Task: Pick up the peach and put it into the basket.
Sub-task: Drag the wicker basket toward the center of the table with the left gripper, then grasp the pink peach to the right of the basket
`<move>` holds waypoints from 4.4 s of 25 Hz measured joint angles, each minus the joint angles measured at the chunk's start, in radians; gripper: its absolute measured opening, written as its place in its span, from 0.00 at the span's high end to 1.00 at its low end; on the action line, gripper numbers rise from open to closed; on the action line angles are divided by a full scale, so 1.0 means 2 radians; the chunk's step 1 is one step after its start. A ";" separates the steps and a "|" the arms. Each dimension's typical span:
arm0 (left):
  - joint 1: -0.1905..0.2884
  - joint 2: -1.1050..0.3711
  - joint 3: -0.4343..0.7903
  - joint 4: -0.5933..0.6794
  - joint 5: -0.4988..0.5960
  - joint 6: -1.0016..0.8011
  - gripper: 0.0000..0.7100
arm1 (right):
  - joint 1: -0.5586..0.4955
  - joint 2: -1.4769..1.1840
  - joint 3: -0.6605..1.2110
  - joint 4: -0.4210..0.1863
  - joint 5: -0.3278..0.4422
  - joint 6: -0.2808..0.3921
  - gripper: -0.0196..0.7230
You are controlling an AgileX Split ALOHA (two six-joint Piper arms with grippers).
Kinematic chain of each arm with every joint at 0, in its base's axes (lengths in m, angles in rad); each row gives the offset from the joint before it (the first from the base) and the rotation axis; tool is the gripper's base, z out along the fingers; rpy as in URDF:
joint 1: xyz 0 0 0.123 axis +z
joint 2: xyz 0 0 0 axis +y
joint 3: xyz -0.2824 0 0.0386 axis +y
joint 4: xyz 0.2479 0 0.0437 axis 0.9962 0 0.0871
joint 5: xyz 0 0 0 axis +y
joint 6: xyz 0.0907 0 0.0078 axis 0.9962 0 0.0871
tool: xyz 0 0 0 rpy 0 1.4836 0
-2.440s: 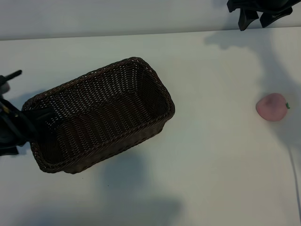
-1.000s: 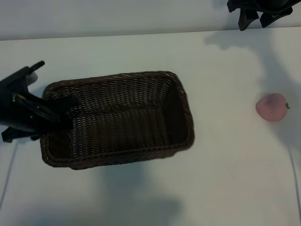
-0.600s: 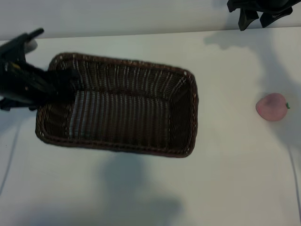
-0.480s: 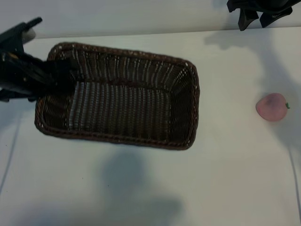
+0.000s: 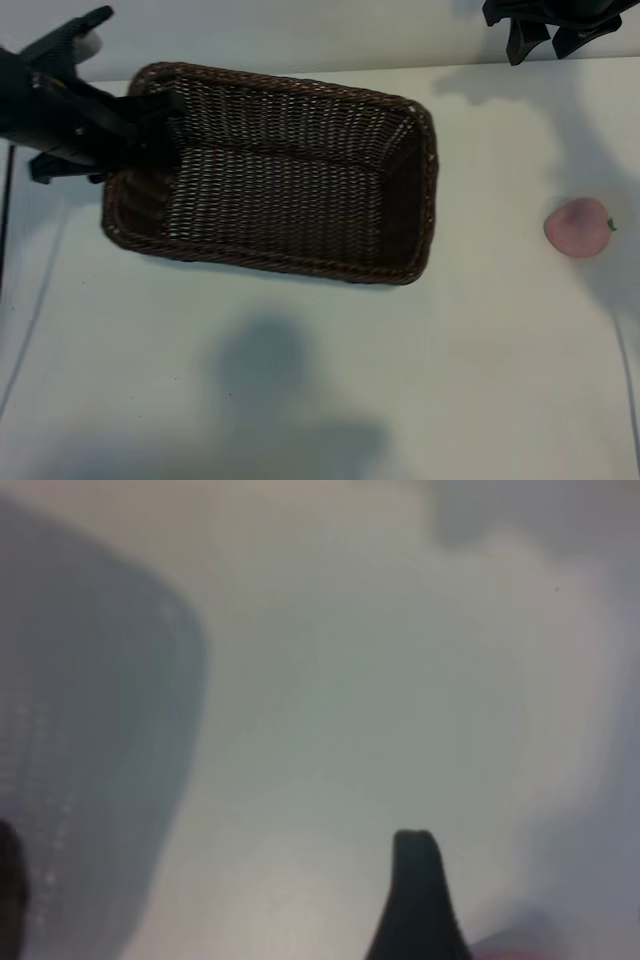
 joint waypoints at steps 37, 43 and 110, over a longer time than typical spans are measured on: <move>-0.014 0.145 -0.043 -0.138 -0.015 0.078 0.52 | 0.000 0.000 0.000 0.000 0.000 0.000 0.28; -0.014 0.133 -0.043 -0.143 -0.008 0.078 0.21 | 0.000 0.000 0.000 0.000 0.000 0.000 0.28; -0.014 0.014 -0.196 0.248 0.180 -0.100 0.16 | -0.002 -0.134 0.355 -0.088 -0.182 0.087 0.28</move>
